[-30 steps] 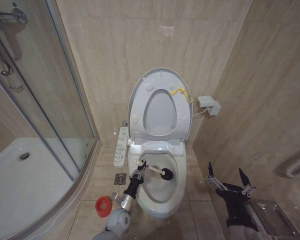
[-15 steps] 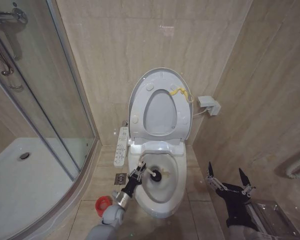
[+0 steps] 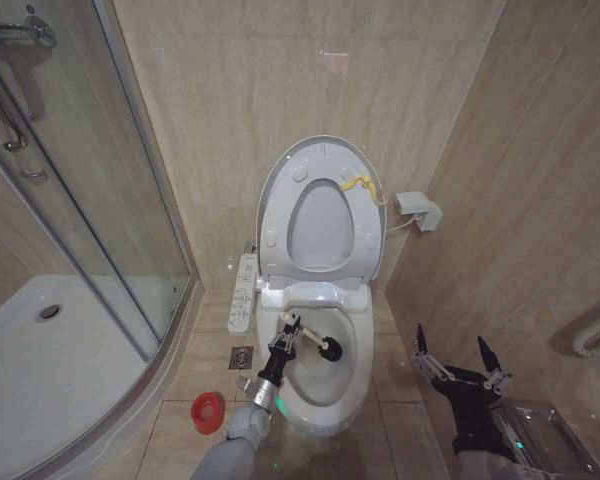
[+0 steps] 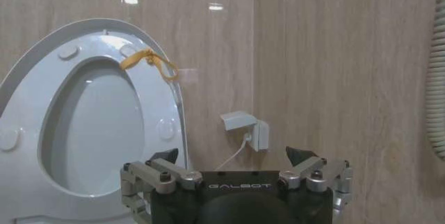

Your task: Open the toilet lid, clean the toilet bowl with a toilet brush, close the toilet lid, and flush.

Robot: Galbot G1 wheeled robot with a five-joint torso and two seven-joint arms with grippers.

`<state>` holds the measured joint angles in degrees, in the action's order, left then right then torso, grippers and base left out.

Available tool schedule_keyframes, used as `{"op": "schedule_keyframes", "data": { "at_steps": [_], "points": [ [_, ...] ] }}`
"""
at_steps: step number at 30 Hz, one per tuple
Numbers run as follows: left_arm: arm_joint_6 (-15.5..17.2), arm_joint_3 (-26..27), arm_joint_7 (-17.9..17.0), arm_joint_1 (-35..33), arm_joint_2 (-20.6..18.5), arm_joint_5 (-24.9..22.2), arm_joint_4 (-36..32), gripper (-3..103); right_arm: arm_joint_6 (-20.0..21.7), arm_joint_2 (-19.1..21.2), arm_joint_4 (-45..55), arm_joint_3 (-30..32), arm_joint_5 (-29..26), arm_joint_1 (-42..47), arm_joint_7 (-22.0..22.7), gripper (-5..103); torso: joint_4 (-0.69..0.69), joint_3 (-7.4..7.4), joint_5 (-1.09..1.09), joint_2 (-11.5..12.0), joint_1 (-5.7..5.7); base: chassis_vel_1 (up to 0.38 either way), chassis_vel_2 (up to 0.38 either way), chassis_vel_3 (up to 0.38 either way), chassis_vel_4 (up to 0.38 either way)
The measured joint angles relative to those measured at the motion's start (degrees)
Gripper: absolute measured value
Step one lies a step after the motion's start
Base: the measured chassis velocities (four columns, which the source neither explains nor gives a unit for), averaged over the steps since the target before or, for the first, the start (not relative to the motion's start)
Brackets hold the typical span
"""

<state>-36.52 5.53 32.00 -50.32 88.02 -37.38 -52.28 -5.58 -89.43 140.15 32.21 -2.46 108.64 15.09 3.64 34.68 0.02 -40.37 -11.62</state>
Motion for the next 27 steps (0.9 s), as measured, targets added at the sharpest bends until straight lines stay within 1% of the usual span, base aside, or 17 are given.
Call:
{"op": "schedule_keyframes", "data": {
  "at_steps": [3, 4, 6, 7, 12, 14, 17, 18, 21, 22, 24, 27],
  "points": [
    [-1.13, 1.25, 0.60, 0.20, 0.44, 8.15, 1.18, 17, 0.00, 0.00, 0.00, 0.00, 0.00, 0.00, 0.00, 100, -0.01, -0.01, 0.00, -0.01, 0.01, 0.000, 0.000, 0.000, 0.000],
    [-1.13, 1.25, 0.60, 0.20, 0.44, 8.15, 1.18, 17, 0.00, 0.00, 0.00, 0.00, 0.00, 0.00, 0.00, 100, -0.01, -0.01, 0.00, -0.01, 0.01, 0.000, 0.000, 0.000, 0.000],
    [-1.58, 1.96, 0.79, 0.12, 0.42, 12.77, 1.03, 17, 0.00, 0.00, 0.00, 0.00, 0.00, 0.00, 0.00, 100, 0.01, -0.01, -0.01, -0.01, 0.01, 0.000, 0.000, 0.000, 0.000],
    [-1.63, 2.09, 0.78, 0.03, 0.36, 13.88, 0.68, 17, 0.00, 0.00, 0.00, 0.00, 0.00, 0.00, 0.00, 100, 0.04, 0.00, -0.02, 0.00, 0.01, 0.000, 0.000, 0.000, 0.000],
    [-1.18, 1.99, 0.15, -0.49, 0.02, 14.39, -1.57, 17, 0.00, 0.00, 0.00, 0.00, 0.00, 0.00, 0.01, 100, 0.05, 0.01, -0.03, 0.00, 0.00, 0.000, 0.000, 0.000, 0.000],
    [-0.49, 1.86, -0.49, -0.80, -0.12, 13.94, -3.11, 16, 0.00, 0.00, 0.00, 0.00, 0.00, 0.00, 0.01, 100, 0.06, 0.01, -0.03, 0.01, 0.00, 0.000, 0.000, 0.000, 0.000],
    [0.23, 1.73, -1.30, -0.91, -0.11, 13.35, -3.63, 16, 0.00, 0.00, 0.00, 0.00, 0.00, 0.00, 0.01, 100, 0.06, 0.01, -0.03, 0.01, 0.00, 0.000, 0.000, 0.000, 0.000],
    [0.48, 1.91, -2.04, -0.93, 0.01, 14.11, -3.49, 16, 0.00, 0.00, 0.00, 0.00, 0.00, 0.00, 0.00, 100, 0.04, 0.01, -0.03, 0.01, 0.00, 0.000, 0.000, 0.000, 0.000],
    [0.89, 3.49, -3.75, -1.11, 0.30, 18.70, -3.11, 16, 0.00, 0.00, 0.00, 0.00, 0.00, 0.00, 0.00, 100, 0.04, 0.01, -0.03, 0.01, 0.00, 0.000, 0.000, 0.000, 0.000],
    [0.89, 3.49, -3.75, -1.11, 0.30, 18.70, -3.11, 16, 0.00, 0.00, 0.00, 0.00, 0.00, 0.00, 0.00, 100, 0.04, 0.01, -0.03, 0.01, 0.00, 0.000, 0.000, 0.000, 0.000],
    [1.69, 4.40, -5.05, -1.22, 0.08, 21.92, -3.09, 16, 0.00, 0.00, 0.00, 0.00, 0.00, 0.00, 0.00, 100, 0.01, 0.01, -0.02, 0.01, 0.00, 0.000, 0.000, 0.000, 0.000],
    [2.20, 4.68, -5.64, -0.86, -0.42, 23.30, -3.03, 16, 0.00, 0.00, 0.00, 0.00, 0.00, 0.00, 0.00, 100, 0.02, 0.01, -0.02, 0.01, 0.00, 0.000, 0.000, 0.000, 0.000]
  ]
}}
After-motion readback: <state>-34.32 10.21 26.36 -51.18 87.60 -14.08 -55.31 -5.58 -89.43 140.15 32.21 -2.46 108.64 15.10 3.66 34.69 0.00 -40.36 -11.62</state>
